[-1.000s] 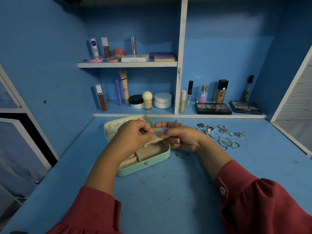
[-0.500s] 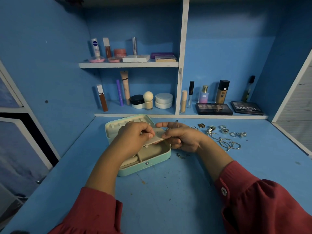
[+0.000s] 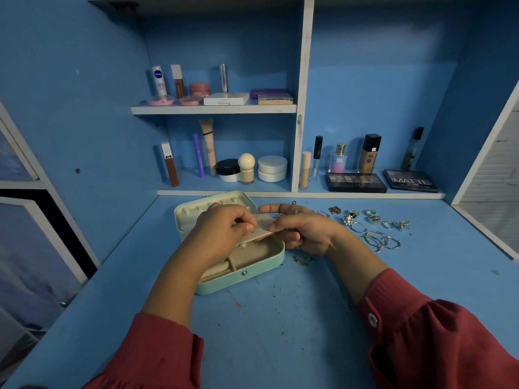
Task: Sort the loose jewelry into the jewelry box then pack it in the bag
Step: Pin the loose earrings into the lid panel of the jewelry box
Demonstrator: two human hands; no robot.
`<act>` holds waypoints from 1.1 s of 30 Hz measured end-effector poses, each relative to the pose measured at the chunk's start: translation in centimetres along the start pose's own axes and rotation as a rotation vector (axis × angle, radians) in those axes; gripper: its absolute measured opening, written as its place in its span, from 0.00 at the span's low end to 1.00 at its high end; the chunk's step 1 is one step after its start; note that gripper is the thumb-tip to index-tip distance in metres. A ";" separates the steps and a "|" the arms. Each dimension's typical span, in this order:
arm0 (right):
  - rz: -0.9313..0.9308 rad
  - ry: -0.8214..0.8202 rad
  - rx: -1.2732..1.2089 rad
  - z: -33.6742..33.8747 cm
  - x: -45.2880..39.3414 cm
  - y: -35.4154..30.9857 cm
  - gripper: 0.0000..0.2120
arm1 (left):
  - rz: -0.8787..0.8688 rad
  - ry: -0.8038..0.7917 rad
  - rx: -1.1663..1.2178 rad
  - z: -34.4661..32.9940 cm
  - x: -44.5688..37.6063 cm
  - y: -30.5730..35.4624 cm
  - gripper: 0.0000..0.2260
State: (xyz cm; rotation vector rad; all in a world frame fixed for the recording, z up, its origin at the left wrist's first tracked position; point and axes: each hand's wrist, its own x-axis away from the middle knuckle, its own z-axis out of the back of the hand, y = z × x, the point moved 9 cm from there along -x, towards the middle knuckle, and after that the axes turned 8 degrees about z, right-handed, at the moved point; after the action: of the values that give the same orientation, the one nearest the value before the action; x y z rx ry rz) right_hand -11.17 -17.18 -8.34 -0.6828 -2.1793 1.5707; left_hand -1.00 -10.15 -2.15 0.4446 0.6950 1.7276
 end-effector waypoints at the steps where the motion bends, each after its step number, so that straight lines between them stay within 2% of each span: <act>1: 0.001 -0.002 -0.003 0.0 0.0 0.0 0.21 | 0.005 0.002 0.000 0.0 -0.1 -0.1 0.10; 5: 0.003 0.005 0.003 0.1 0.1 -0.1 0.19 | 0.002 0.005 -0.007 -0.1 -0.2 -0.2 0.12; 9: 0.000 0.016 0.012 0.1 0.0 0.0 0.21 | -0.024 0.023 -0.053 0.0 0.0 0.3 0.13; 18: 0.001 -0.005 -0.019 0.0 -0.1 0.1 0.20 | -0.005 0.038 -0.039 0.8 0.4 0.3 0.10; 20: -0.005 0.001 -0.007 0.1 -0.1 0.1 0.21 | -0.012 0.041 -0.070 0.8 0.4 0.5 0.10; 25: -0.008 0.015 -0.005 0.2 -0.1 0.2 0.24 | -0.074 0.043 -0.281 1.0 0.6 1.9 0.03; 33: 0.005 0.027 0.003 0.3 -0.1 0.1 0.23 | -0.152 -0.079 -0.430 0.9 0.1 3.2 0.06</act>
State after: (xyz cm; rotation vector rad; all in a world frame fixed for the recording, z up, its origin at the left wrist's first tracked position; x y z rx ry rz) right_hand -11.23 -17.50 -8.53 -0.7051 -2.1569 1.5579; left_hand -2.80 -10.41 0.58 0.1546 0.2784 1.6480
